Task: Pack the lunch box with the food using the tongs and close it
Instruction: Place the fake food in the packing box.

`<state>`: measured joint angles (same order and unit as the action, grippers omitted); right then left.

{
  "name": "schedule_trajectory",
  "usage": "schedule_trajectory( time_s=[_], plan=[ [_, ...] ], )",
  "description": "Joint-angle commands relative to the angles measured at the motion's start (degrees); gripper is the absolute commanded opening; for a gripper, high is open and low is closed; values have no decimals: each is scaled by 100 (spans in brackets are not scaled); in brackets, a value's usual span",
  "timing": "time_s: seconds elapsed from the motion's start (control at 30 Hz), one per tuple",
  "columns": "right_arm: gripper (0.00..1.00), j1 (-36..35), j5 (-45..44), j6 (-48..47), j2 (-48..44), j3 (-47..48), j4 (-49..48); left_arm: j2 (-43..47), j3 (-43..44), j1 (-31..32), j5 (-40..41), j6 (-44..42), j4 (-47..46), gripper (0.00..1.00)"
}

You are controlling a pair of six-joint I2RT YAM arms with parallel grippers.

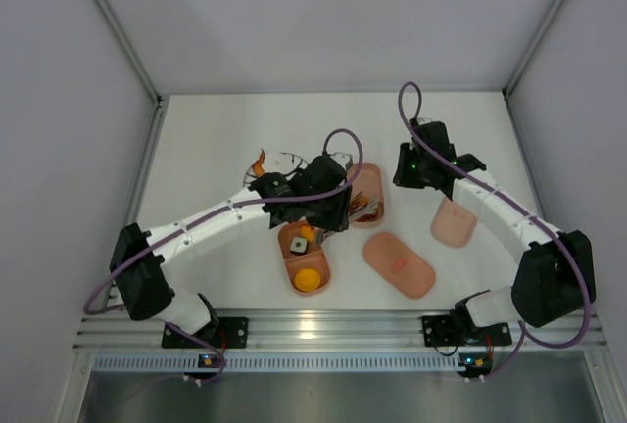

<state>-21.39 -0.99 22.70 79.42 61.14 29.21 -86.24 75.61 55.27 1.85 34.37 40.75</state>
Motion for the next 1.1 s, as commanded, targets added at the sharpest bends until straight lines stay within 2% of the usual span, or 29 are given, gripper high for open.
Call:
schedule_trajectory(
  time_s=[0.0,0.33,0.6,0.87,1.07],
  plan=[
    [22,-94,-50,24,-14,-24,-276,-16,182,37,263,17,-86,22],
    [22,-94,-41,42,-5,-50,-302,19,252,54,562,17,196,36],
    [22,-102,-32,50,39,-59,-320,98,235,55,510,-70,249,48],
    [22,-103,-32,50,48,-33,-320,116,270,72,422,-132,249,55],
    [22,-103,-32,42,30,-15,-311,203,331,72,553,-132,328,55]
  ],
)
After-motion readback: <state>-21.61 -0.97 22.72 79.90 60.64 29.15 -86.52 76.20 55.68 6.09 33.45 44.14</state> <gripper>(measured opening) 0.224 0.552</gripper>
